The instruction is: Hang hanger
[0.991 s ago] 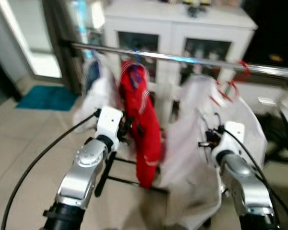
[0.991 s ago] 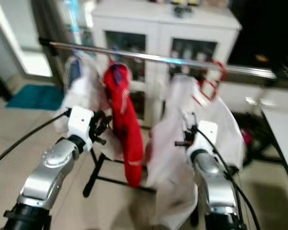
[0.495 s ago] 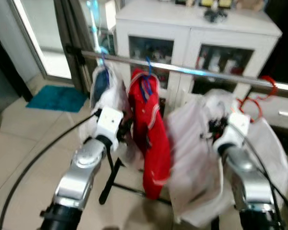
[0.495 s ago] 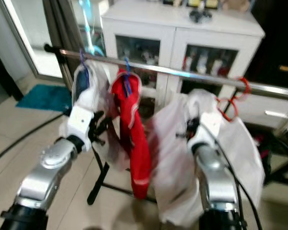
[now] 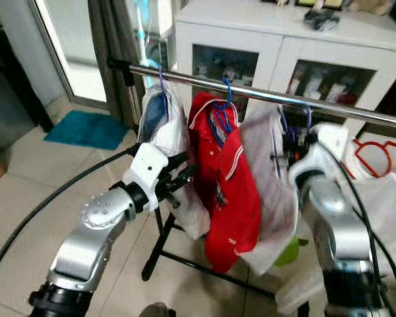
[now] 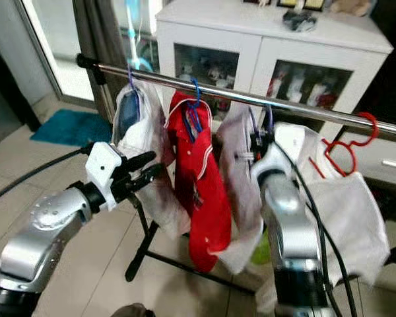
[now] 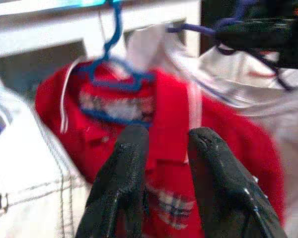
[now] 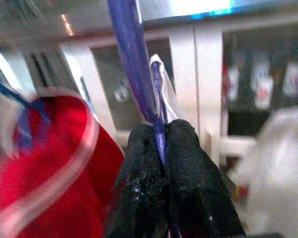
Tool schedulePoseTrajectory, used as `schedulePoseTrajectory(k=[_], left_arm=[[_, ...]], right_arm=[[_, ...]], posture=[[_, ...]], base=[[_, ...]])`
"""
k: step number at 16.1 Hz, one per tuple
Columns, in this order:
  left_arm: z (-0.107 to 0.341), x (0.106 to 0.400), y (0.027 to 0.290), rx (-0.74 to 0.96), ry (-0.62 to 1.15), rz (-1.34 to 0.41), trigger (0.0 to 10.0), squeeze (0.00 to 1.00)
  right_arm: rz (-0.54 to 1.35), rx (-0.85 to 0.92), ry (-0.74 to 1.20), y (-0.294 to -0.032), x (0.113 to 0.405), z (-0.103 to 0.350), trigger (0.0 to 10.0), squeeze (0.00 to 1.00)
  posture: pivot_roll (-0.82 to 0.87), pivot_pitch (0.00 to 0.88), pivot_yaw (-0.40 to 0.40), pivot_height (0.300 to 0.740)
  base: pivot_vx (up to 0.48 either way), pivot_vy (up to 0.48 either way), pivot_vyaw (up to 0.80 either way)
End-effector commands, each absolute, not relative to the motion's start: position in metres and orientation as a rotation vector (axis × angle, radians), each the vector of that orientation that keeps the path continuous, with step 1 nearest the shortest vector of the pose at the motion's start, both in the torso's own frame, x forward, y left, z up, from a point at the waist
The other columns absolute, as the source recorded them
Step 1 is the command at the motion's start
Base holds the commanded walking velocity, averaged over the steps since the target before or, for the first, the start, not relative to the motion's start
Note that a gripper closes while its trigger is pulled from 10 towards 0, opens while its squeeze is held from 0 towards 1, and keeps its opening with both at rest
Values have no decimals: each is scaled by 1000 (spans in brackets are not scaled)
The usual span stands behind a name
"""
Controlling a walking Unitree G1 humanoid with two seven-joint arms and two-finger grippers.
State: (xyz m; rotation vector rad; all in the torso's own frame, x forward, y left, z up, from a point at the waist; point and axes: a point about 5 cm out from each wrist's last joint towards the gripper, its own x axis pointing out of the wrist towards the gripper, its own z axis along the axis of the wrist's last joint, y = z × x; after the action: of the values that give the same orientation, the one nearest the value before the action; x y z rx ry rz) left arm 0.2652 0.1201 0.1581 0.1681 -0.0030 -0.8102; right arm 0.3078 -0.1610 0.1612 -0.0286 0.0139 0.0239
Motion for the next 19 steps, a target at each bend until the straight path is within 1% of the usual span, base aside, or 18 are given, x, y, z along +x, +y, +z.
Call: schedulePoseTrajectory(k=[1, 4, 7, 9, 10, 11, 15, 19], left_arm=[[166, 263, 114, 170, -17, -869, 10000, 0], [172, 261, 109, 165, -31, -913, 10000, 0], [176, 261, 107, 162, -27, -939, 10000, 0], [177, 261, 107, 161, -29, -946, 10000, 0], [178, 262, 107, 159, -29, -950, 10000, 0], [178, 262, 107, 159, -29, -950, 10000, 0], [184, 266, 107, 148, -45, -929, 10000, 0], [187, 262, 105, 144, -88, -949, 10000, 0]], right_arm=[[17, -39, -25, -161, 310, 172, 10000, 0], [12, -39, -37, -160, 318, 177, 10000, 0], [48, -84, 36, -154, 337, 175, 10000, 0], [62, -90, 66, -152, 345, 173, 10000, 0], [67, -76, 90, -151, 355, 174, 10000, 0], [67, -76, 90, -151, 355, 174, 10000, 0], [77, -64, 121, -151, 376, 179, 10000, 0], [102, -77, 162, -149, 380, 176, 10000, 0]], posture=[[79, 14, -9, 740], [87, 14, -4, 740], [90, 13, 4, 740], [94, 12, 5, 740], [96, 11, 5, 740], [96, 11, 5, 740], [102, 8, 0, 740], [100, 4, 0, 740]], base=[[0, 0, 0], [0, 0, 0], [0, 0, 0], [0, 0, 0], [0, 0, 0], [0, 0, 0], [0, 0, 0], [0, 0, 0]])
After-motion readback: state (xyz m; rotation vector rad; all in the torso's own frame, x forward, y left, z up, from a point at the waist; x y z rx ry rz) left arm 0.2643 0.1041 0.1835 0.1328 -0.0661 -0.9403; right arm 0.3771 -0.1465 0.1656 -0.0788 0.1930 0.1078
